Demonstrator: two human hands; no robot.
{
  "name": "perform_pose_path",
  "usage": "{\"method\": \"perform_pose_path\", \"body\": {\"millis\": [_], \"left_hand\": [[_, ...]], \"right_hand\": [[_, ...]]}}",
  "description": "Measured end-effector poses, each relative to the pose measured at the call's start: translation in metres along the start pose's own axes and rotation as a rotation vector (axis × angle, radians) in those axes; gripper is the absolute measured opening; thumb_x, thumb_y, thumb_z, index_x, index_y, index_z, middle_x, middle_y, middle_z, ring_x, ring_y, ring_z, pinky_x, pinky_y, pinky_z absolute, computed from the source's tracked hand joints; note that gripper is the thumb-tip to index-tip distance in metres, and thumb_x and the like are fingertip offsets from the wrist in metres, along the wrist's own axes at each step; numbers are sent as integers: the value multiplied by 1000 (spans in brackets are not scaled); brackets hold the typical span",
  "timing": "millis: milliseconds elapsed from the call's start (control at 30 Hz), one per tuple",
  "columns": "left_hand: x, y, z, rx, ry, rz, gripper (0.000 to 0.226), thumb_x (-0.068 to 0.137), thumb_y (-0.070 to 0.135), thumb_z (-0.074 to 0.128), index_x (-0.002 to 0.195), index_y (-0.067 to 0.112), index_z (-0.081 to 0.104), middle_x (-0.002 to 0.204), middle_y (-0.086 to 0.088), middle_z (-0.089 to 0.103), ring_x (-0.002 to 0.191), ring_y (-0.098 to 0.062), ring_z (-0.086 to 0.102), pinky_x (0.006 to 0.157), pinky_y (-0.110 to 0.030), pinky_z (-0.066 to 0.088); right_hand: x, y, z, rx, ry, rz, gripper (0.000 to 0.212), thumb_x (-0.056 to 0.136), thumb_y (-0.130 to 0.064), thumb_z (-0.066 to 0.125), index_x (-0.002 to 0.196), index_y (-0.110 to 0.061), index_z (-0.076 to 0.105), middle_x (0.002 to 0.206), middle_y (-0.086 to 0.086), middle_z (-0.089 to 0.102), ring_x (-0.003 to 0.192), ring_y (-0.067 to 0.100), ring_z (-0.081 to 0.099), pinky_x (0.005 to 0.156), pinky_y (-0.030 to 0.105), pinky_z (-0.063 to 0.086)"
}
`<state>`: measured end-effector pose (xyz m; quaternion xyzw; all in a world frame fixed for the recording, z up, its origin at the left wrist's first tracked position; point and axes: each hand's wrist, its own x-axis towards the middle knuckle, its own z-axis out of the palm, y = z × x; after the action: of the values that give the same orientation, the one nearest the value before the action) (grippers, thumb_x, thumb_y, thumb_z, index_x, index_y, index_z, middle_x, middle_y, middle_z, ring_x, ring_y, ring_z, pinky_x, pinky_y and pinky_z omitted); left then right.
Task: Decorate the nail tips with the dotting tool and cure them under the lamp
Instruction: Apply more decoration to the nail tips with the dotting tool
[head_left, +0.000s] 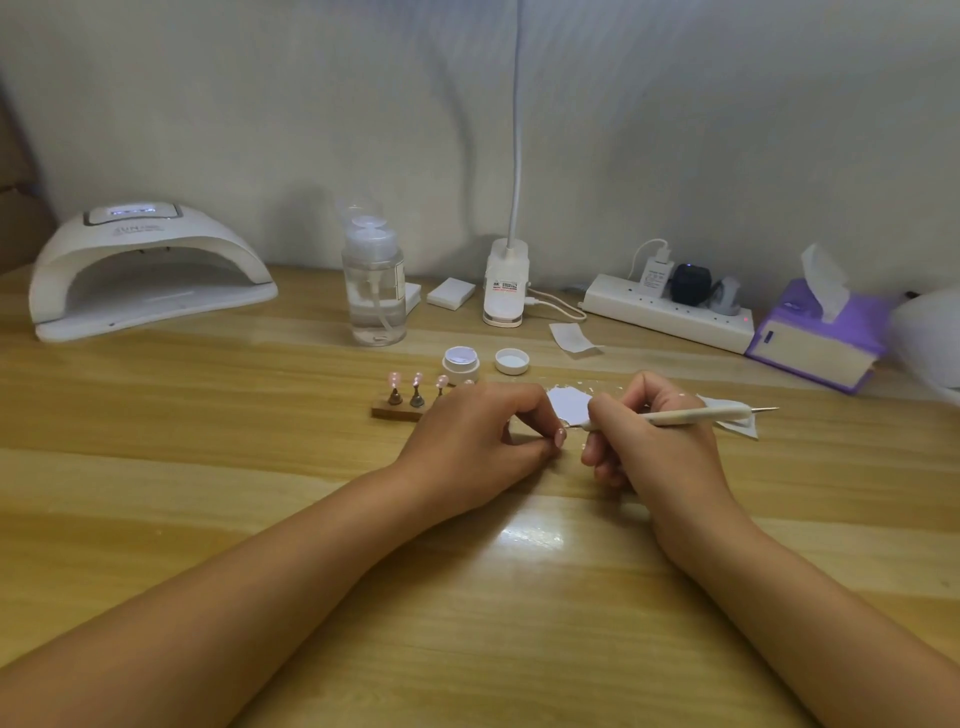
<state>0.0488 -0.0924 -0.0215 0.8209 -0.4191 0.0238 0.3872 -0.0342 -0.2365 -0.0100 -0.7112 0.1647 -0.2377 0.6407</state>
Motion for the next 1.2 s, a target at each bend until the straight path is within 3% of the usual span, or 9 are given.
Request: {"method": "perform_pose_path", "body": {"millis": [200,333,467,567,633,800,1000,1067,1200], "left_hand": [[0,-1,1,-32,-1,-6,14,85,23,71,80,35,66,82,25,68,56,6,51,62,-24,34],[0,-1,2,-31,-6,-12,11,86,25,71,81,34,67,83,25,68,56,8,51,62,-23,33],[-1,-1,2,-31,-6,-14,6,87,25,70,85,30,69,90,21,71,60,14,50,63,-19,31],[-2,0,1,-13,-12,-10,9,87,24,70,84,32,68,91,20,70,62,16,50,62,-18,30],[-2,0,1,1,-13,-10,10,88,25,70,84,34,67,88,21,69,62,14,50,62,-18,30],[-1,1,1,13,-19,-5,12,87,25,69,84,35,66,91,20,70,64,18,50,61,-16,28],[-1,1,1,1,-17,-8,15,87,22,70,83,36,66,89,21,70,63,18,49,60,-15,28],[-1,1,1,-15,-15,-11,14,87,22,70,82,35,66,90,20,70,62,18,49,61,-17,29],[-2,0,1,-46,1,-23,8,87,21,71,85,28,69,88,19,70,60,14,50,60,-18,31]], "right_hand": [[2,4,-2,-135,60,-209,30,91,-28,67,74,-16,46,43,-7,48,40,4,41,44,16,32],[8,-2,-13,-238,109,-368,18,93,-28,68,85,-18,55,61,-8,65,54,3,59,52,19,45],[17,4,-22,-331,96,-209,16,98,-25,59,88,-13,56,62,-1,71,44,3,54,53,26,44],[19,8,-24,-271,72,-82,17,90,-20,62,84,-14,47,65,0,74,43,7,55,42,23,40],[18,8,-23,-256,39,-48,20,86,-21,64,79,-15,47,67,3,74,45,10,55,44,26,39],[19,10,-22,-389,25,-70,20,85,-23,64,78,-12,49,63,-1,73,46,2,56,59,31,42],[21,13,-22,-415,37,-87,28,89,-32,66,79,-13,49,63,-4,72,48,0,58,62,31,41],[21,13,-22,-423,41,-93,28,91,-34,65,81,-13,49,64,-4,73,49,1,60,59,30,43],[14,3,-21,-183,84,-172,13,99,-33,58,95,-22,52,79,-4,76,58,13,68,41,22,46]]}}
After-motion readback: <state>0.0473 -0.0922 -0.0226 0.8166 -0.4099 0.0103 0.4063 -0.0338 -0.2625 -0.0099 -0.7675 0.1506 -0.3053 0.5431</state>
